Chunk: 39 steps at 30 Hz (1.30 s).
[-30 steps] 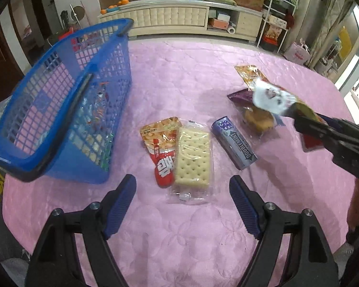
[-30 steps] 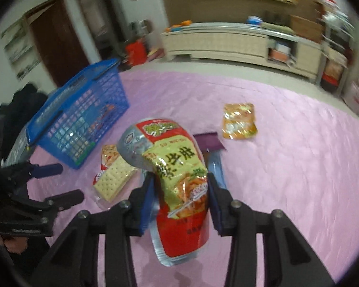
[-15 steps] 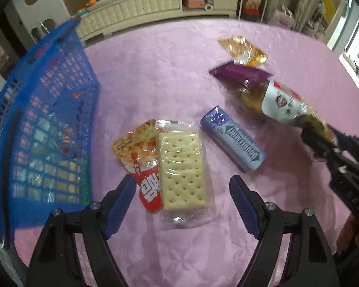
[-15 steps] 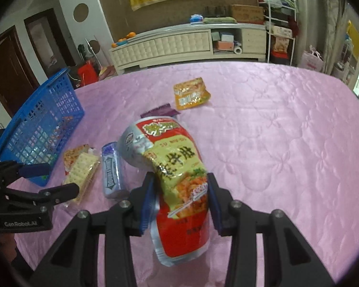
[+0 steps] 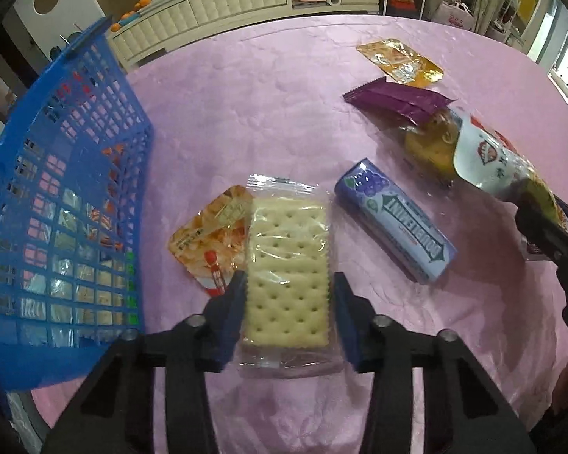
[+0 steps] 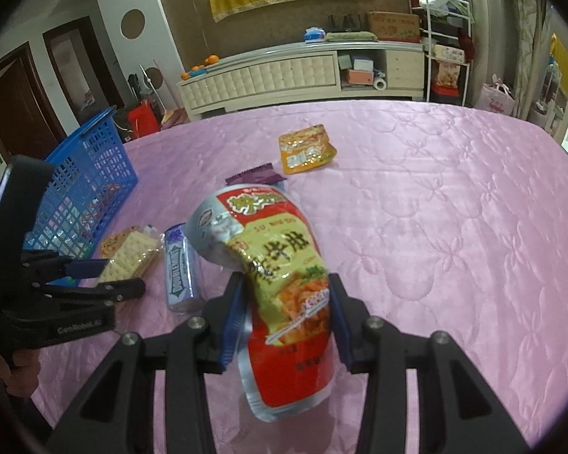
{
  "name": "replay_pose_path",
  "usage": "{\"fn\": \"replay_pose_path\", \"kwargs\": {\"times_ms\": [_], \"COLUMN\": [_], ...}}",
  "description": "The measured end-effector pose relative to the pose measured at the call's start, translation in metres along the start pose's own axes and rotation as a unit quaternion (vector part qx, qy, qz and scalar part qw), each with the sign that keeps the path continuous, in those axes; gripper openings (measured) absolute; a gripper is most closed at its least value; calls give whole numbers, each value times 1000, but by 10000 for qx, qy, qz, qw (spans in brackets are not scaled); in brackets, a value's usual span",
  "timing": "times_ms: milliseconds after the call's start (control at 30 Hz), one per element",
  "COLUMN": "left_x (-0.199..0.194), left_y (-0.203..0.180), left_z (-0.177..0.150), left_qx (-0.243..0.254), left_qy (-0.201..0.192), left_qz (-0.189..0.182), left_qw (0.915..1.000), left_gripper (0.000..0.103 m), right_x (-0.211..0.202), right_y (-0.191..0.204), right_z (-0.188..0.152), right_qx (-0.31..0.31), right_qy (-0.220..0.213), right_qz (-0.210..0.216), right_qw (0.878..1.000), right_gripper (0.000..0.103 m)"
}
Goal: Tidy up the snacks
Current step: 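Grasp the clear cracker pack with the left tool while the right holds the red pouch, then carry the cracker pack and red pouch over the blue basket with both tools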
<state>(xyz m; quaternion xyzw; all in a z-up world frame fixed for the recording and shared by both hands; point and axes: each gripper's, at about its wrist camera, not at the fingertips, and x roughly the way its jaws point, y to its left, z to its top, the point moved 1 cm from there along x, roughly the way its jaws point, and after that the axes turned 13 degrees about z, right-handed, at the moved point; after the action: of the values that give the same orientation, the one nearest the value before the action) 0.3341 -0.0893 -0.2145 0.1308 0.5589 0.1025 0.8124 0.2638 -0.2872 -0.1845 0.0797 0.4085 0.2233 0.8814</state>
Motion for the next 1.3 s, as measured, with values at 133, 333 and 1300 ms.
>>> {"fn": "replay_pose_path", "kwargs": {"times_ms": [133, 333, 1300], "left_x": [-18, -47, -181], "left_y": [7, 19, 176], "left_z": [-11, -25, -93], "left_qx": [-118, -256, -1114], "left_qy": [-137, -322, -1627], "left_qz": [-8, -169, -796], "left_qw": [9998, 9990, 9771], "left_gripper": [40, 40, 40], "right_x": [-3, -15, -106], "right_y": [-1, 4, 196], "right_z": [0, -2, 40], "right_qx": [122, 152, -822], "right_qy": [34, 55, -660], "right_qz": [82, -40, -105], "right_qw": [9999, 9999, 9944], "right_gripper": [47, 47, 47]}}
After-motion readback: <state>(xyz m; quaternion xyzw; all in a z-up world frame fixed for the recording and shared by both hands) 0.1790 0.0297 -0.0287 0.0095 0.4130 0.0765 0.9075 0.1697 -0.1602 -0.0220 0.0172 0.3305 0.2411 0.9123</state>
